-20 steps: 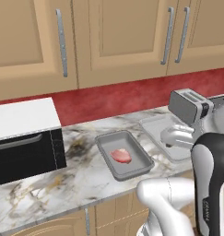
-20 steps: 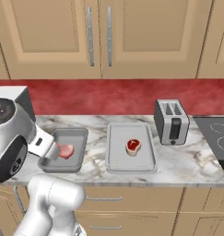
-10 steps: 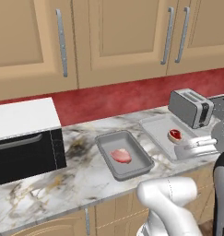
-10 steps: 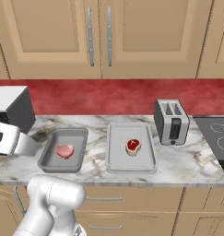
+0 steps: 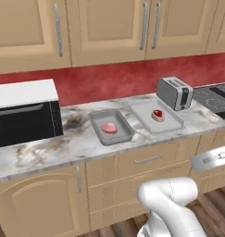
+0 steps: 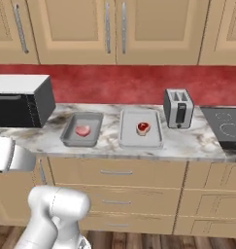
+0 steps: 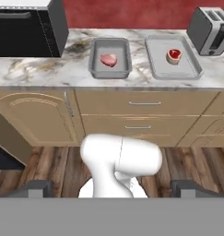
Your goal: Place one broccoli and one steak in each tupperware on the nearby counter, to pack two identical lunches.
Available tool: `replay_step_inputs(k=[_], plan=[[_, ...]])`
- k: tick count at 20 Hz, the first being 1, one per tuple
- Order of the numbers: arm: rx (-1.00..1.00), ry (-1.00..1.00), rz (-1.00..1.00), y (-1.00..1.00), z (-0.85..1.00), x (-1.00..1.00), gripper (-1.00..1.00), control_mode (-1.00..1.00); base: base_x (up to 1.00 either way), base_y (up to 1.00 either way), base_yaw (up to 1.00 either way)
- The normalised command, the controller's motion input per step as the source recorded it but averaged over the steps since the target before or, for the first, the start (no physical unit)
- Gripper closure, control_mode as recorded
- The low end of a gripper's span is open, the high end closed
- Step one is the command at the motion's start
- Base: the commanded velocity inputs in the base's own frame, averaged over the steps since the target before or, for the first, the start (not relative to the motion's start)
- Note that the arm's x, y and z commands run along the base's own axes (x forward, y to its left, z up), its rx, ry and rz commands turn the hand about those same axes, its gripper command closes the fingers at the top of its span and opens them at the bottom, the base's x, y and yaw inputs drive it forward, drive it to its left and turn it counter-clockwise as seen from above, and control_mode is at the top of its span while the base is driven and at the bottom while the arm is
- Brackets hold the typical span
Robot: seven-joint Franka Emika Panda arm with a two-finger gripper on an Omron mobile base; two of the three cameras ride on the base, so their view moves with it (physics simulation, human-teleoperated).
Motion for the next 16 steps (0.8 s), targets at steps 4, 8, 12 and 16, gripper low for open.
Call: replay_step_inputs(k=[4, 8, 12, 16], plan=[[0.00, 0.00, 0.00, 0.00, 0.00, 0.00, -1.00, 1.00, -1.00, 0.00, 0.19], [0.00, 0.00, 0.00, 0.00, 0.00, 0.00, -1.00, 1.00, -1.00, 0.09, 0.23], [0.00, 0.00, 0.00, 0.00, 0.00, 0.00, -1.00, 1.00, -1.00, 0.30, 0.22], [0.00, 0.00, 0.00, 0.00, 0.00, 0.00, -1.00, 1.00, -1.00, 0.37, 0.19]])
